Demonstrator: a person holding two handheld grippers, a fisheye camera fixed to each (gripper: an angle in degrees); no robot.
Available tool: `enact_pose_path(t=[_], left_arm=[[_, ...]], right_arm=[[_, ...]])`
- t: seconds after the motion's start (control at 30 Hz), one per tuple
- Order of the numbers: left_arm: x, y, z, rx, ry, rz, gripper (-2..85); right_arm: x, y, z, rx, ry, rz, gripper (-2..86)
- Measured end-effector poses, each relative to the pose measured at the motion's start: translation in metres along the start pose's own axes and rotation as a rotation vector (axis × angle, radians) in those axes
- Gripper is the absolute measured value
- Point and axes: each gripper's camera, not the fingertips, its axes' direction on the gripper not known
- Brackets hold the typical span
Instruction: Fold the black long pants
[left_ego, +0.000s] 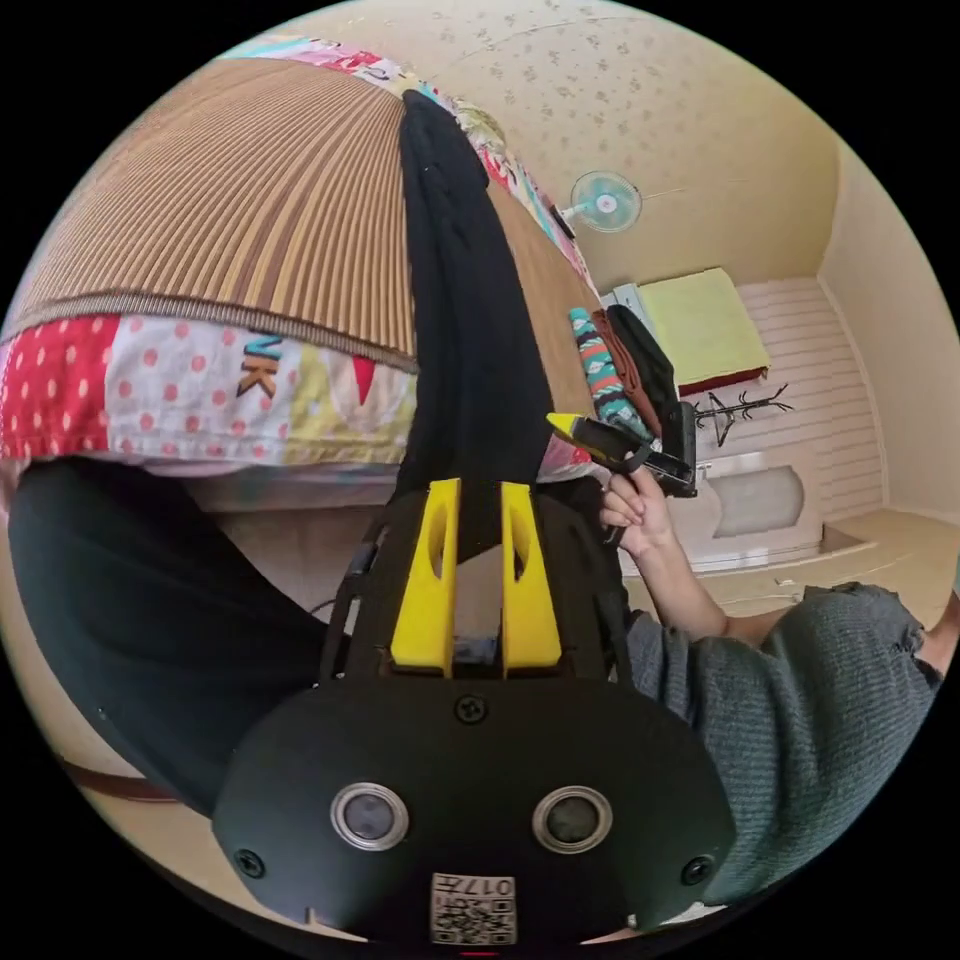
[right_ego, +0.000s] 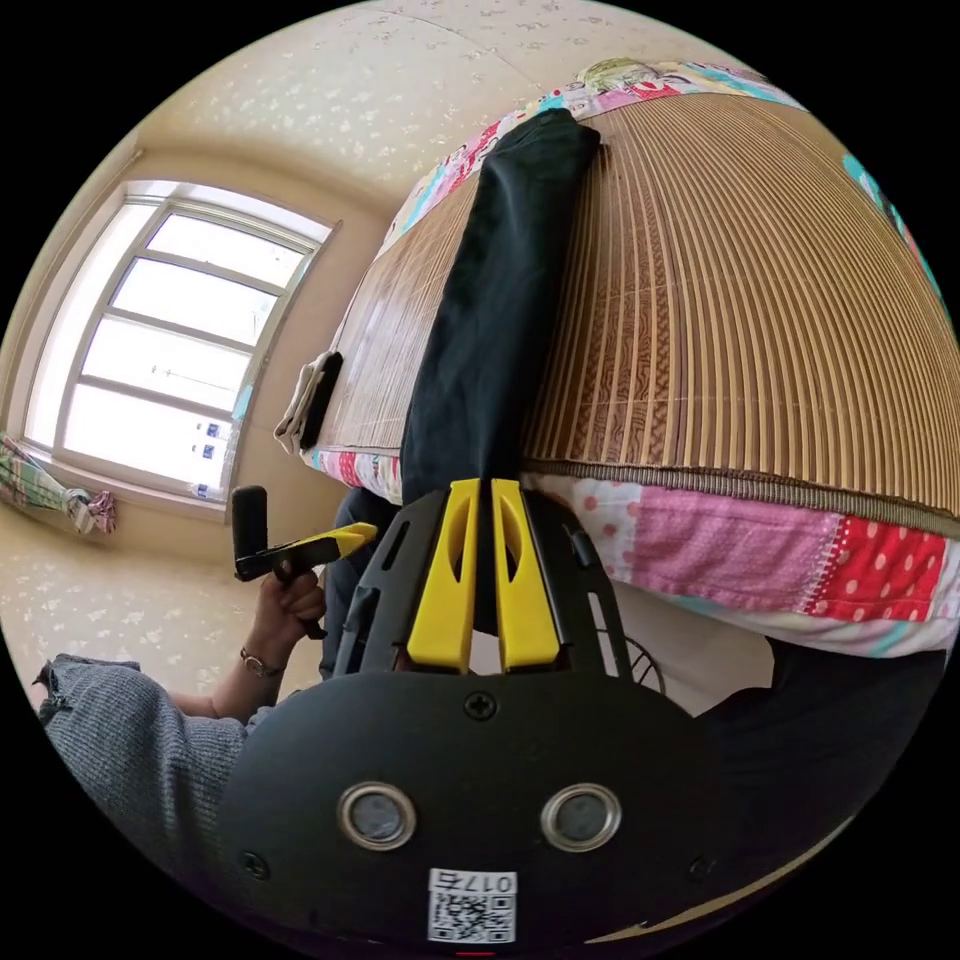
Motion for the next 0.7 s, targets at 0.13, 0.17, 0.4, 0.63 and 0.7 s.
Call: enact_pose_path(t=[0.13, 0.17, 0.4, 0.63, 0.7], left_arm=[[0.031, -0.056, 0.043, 0.015, -0.157, 0.055, 9.7], [0.033, -0.064, 0.053, 0.0, -0.173, 0.065, 9.5], [0.034, -0.084, 0.068, -0.017, 0.049, 0.076, 3.5], [0.03, -0.037, 0.072, 0.05, 0.0, 0.005, 3.8], [0.019, -0.027, 0.103, 0.002, -0.047, -0.058, 3.8]], right_arm=[[-0.005, -0.008, 0.004, -0.057, -0.014, 0.007, 2.1], [-0.007, -0.009, 0.005, -0.066, -0.005, 0.011, 2.2], [-0.039, -0.02, -0.012, -0.06, 0.001, -0.038, 1.9], [-0.08, -0.018, -0.032, 0.033, -0.225, -0.108, 1.7], [-0.079, -0.021, 0.004, -0.082, -0.025, -0.079, 1.6]])
